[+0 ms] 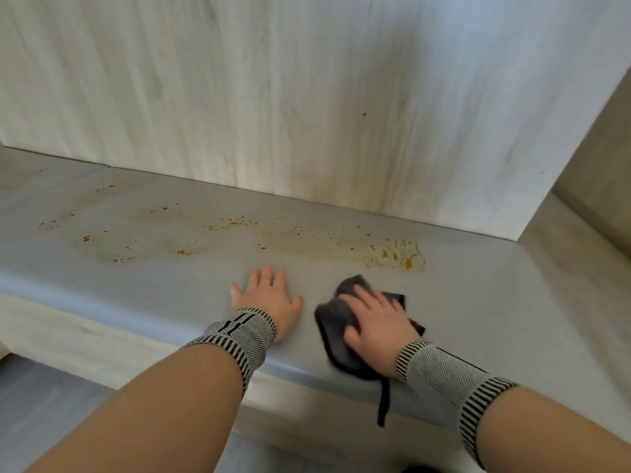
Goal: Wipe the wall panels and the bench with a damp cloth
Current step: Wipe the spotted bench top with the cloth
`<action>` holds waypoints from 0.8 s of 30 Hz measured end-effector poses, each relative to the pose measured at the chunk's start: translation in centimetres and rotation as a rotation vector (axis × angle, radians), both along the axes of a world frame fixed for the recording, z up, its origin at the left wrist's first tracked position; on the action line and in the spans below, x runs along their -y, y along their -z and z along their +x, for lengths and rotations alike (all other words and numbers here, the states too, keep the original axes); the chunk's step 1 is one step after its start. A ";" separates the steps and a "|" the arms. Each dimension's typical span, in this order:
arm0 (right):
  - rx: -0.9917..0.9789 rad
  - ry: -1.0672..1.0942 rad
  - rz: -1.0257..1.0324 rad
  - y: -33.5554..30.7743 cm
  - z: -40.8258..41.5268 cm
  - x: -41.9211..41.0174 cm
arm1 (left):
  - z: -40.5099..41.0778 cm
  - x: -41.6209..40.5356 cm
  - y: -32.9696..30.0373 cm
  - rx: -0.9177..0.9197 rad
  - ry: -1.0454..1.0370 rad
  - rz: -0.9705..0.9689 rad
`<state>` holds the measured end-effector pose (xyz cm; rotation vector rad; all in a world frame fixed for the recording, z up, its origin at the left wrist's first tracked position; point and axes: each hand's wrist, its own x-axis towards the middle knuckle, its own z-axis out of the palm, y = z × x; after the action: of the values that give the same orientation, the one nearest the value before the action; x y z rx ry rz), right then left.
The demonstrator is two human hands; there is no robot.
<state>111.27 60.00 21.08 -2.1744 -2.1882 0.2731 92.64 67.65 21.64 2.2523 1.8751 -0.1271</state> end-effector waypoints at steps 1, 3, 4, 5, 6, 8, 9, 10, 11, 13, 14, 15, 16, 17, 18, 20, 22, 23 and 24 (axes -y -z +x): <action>0.001 -0.082 -0.010 -0.1 1.3 0.5 | 1.5 0.0 -0.1 0.010 0.041 0.001; 0.026 -0.029 -0.011 0.0 5.2 0.5 | 3.9 -0.4 -0.3 0.011 0.107 0.008; 0.038 0.111 0.001 0.1 7.2 0.3 | 5.0 -0.7 -0.4 0.007 0.128 0.010; 0.031 0.309 0.001 0.1 8.8 0.1 | 5.9 -1.0 -0.3 0.004 0.143 0.010; 0.001 0.508 -0.011 0.0 9.7 -0.2 | 6.8 -1.3 -0.2 0.007 0.153 0.009; -0.050 0.732 -0.036 0.1 9.4 -1.4 | 8.1 -1.8 0.6 0.020 0.162 0.011; -0.049 0.721 -0.037 0.2 8.6 -2.1 | 8.5 -2.0 1.1 0.024 0.160 0.019; -0.031 0.630 -0.025 0.3 7.9 -2.5 | 8.7 -2.1 1.6 0.030 0.156 0.033; -0.010 0.485 -0.003 0.5 7.6 -2.6 | 8.8 -2.2 2.0 0.036 0.155 0.048; 0.022 0.203 0.010 0.6 9.0 -2.6 | 8.6 -2.2 2.5 0.046 0.159 0.063; 0.032 0.161 0.014 0.6 10.4 -2.9 | 8.5 -2.1 2.5 0.050 0.155 0.073; 0.047 0.213 0.018 0.6 11.8 -3.5 | 8.5 -2.1 2.5 0.051 0.153 0.077; 0.041 0.343 0.017 0.5 12.8 -4.0 | 8.5 -2.1 2.5 0.056 0.152 0.077; 0.009 0.497 0.004 0.5 13.1 -4.7 | 8.6 -2.1 2.5 0.059 0.153 0.078; -0.028 0.610 -0.010 0.4 12.5 -5.4 | 8.6 -2.1 2.6 0.056 0.152 0.084; -0.029 0.574 -0.013 0.6 9.8 -6.7 | 8.6 -2.2 2.8 0.054 0.145 0.091; -0.008 0.321 0.032 0.9 8.2 -6.7 | 8.7 -2.4 2.9 0.050 0.138 0.091; -0.010 0.204 0.046 0.8 8.7 -6.4 | 8.7 -2.4 2.8 0.045 0.139 0.091; -0.002 0.129 0.041 0.7 9.8 -6.3 | 8.7 -2.4 2.8 0.043 0.140 0.089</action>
<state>121.06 66.32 20.42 -2.2791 -2.0229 0.2227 101.36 70.04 18.84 2.4253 1.7332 -0.0163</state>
